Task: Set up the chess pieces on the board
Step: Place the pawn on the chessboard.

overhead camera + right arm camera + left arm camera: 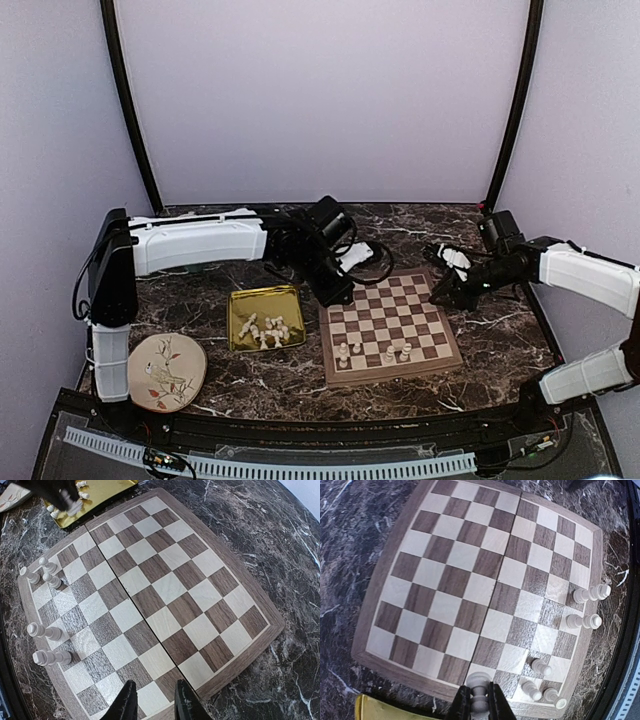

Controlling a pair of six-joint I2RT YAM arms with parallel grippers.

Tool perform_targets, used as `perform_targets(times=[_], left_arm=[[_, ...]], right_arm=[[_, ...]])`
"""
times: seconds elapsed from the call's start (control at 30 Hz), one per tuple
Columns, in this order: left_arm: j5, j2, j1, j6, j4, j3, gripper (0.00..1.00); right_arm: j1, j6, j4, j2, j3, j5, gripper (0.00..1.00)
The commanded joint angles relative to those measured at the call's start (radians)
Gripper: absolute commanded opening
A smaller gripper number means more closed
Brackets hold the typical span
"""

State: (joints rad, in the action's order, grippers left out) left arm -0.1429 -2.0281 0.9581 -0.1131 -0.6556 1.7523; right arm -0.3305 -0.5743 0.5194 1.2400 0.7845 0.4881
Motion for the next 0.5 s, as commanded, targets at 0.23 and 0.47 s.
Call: perform_targets(times=[0.23, 0.47], left_arm=[[0.081, -0.116, 0.085, 0.025, -0.016, 0.052, 0.08], [0.061, -0.127, 0.086, 0.043, 0.009, 0.05, 0.22]], right_arm=[[0.033, 0.019, -0.016, -0.02, -0.002, 0.031, 0.27], [0.037, 0.017, -0.02, -0.018, -0.004, 0.036, 0.29]])
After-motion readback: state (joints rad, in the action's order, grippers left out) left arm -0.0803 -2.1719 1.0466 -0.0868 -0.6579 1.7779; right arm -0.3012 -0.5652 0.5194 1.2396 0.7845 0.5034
